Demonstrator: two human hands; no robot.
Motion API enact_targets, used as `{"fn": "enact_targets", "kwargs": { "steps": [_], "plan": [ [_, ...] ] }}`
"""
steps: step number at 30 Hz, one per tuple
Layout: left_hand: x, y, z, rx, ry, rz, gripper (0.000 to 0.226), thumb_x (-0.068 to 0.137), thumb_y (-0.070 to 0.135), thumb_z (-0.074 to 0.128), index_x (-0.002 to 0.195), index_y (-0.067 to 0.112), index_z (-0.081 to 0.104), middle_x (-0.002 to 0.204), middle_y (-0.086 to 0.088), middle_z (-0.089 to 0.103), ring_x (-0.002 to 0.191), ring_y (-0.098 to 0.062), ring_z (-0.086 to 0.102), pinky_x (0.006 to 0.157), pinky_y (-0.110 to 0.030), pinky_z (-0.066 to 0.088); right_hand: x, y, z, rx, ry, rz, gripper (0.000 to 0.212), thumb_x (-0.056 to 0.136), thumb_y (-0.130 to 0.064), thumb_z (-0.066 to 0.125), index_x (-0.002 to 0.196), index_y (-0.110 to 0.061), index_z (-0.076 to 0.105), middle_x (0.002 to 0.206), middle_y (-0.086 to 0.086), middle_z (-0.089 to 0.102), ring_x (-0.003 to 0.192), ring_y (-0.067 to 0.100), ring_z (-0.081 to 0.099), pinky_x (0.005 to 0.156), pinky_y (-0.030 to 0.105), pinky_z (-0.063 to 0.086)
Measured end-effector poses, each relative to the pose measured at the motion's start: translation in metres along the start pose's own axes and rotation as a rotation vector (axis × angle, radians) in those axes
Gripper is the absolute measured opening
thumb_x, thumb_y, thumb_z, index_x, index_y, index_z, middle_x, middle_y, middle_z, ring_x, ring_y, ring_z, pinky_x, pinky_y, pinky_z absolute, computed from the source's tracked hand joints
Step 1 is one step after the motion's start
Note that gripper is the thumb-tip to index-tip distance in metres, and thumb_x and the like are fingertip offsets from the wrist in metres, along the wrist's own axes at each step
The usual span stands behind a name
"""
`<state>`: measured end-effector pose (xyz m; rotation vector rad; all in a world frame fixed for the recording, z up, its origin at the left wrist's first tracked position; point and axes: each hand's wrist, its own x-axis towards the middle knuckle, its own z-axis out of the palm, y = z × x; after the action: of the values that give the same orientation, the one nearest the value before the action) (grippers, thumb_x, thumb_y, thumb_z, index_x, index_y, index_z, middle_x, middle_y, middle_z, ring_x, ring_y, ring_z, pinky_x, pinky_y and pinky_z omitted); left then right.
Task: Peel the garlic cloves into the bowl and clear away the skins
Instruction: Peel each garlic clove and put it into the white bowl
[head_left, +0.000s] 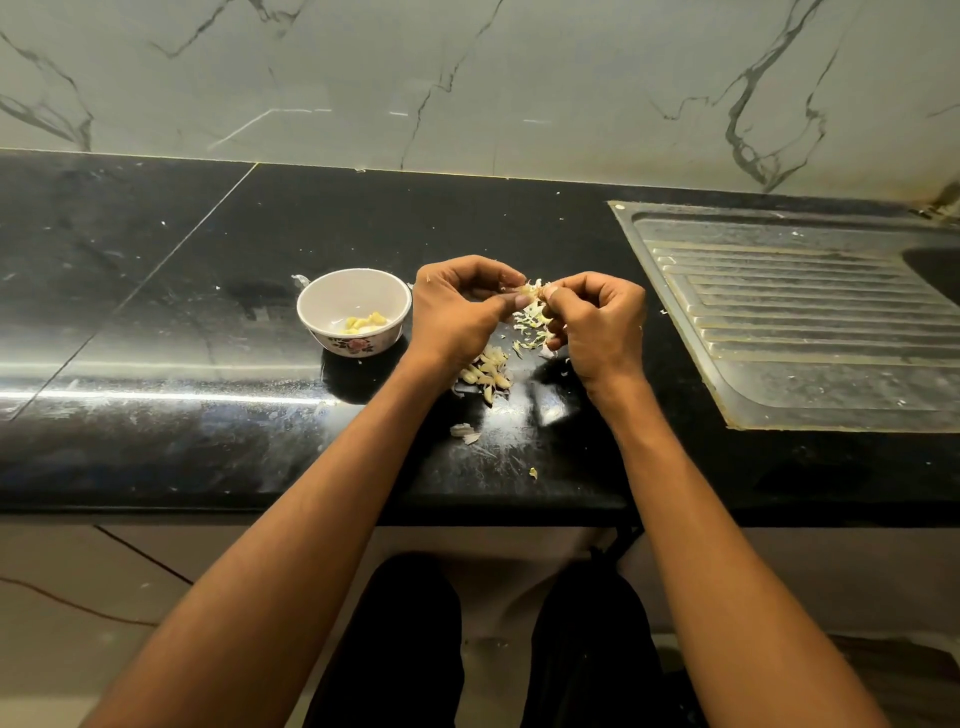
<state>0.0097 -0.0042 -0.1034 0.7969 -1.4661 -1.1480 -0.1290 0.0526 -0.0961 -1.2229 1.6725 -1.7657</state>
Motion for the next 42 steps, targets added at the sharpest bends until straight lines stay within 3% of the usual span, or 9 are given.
{"fn": "enact_targets", "kwargs": {
  "steps": [4,8,12,17,26,33,42],
  "plan": [
    [0.0001,-0.0015,0.0003,0.043,-0.007,0.031,0.018,0.074,-0.002,0.088,0.082,0.009,0.075,0.081,-0.014,0.076,0.071,-0.016,0.071,0.069,-0.029,0.059,-0.0016,0.0034,0.0013,-0.182,0.046,-0.119,0.036,0.087,-0.022,0.073,0.058,-0.002,0.066,0.054,0.009,0.062,0.050,0.011,0.050,0.053,0.029,0.042],
    [0.0012,-0.0023,-0.0005,0.091,-0.010,0.043,0.019,0.073,-0.001,0.088,0.081,0.011,0.075,0.080,-0.009,0.077,0.071,-0.014,0.071,0.069,-0.029,0.060,0.0001,0.0050,0.0009,-0.259,0.071,-0.156,0.020,0.080,-0.014,0.077,0.064,-0.009,0.066,0.059,-0.001,0.064,0.051,0.004,0.051,0.052,0.019,0.042],
    [0.0017,-0.0032,-0.0004,0.121,0.007,0.042,0.021,0.073,-0.002,0.088,0.081,0.013,0.076,0.080,-0.005,0.077,0.072,-0.013,0.072,0.074,-0.034,0.063,0.0009,0.0038,-0.0004,-0.210,0.003,-0.147,0.012,0.076,-0.009,0.081,0.082,-0.017,0.074,0.076,-0.007,0.072,0.062,0.002,0.062,0.059,0.020,0.052],
    [0.0017,-0.0035,-0.0008,0.127,-0.004,0.039,0.018,0.076,-0.003,0.084,0.085,0.012,0.080,0.082,-0.004,0.078,0.077,-0.018,0.074,0.077,-0.035,0.063,-0.0014,0.0013,0.0008,-0.185,-0.030,-0.214,0.005,0.081,-0.012,0.080,0.086,-0.014,0.082,0.079,-0.007,0.077,0.068,0.008,0.070,0.063,0.022,0.056],
    [0.0019,-0.0030,-0.0001,0.138,0.004,0.062,0.019,0.076,-0.006,0.082,0.087,0.009,0.079,0.081,-0.002,0.077,0.073,-0.007,0.070,0.073,-0.027,0.060,-0.0031,0.0022,0.0024,-0.224,-0.044,-0.181,0.004,0.083,-0.013,0.081,0.085,-0.015,0.084,0.075,-0.008,0.077,0.069,0.004,0.073,0.067,0.023,0.060],
    [0.0023,-0.0048,-0.0006,0.114,-0.002,0.065,0.019,0.076,-0.004,0.082,0.090,0.009,0.080,0.082,-0.002,0.077,0.075,-0.010,0.070,0.074,-0.029,0.059,-0.0016,0.0009,0.0014,-0.150,-0.040,-0.116,0.004,0.083,-0.012,0.081,0.081,-0.015,0.083,0.070,-0.005,0.076,0.066,0.010,0.073,0.064,0.028,0.060],
    [0.0015,-0.0025,-0.0017,0.146,-0.024,0.100,0.019,0.079,-0.005,0.080,0.094,0.007,0.080,0.088,-0.004,0.078,0.081,-0.012,0.072,0.078,-0.033,0.062,-0.0008,0.0036,0.0016,-0.137,-0.050,-0.123,0.004,0.083,-0.012,0.080,0.080,-0.013,0.083,0.069,-0.003,0.076,0.063,0.010,0.071,0.060,0.024,0.055]
  ]
}}
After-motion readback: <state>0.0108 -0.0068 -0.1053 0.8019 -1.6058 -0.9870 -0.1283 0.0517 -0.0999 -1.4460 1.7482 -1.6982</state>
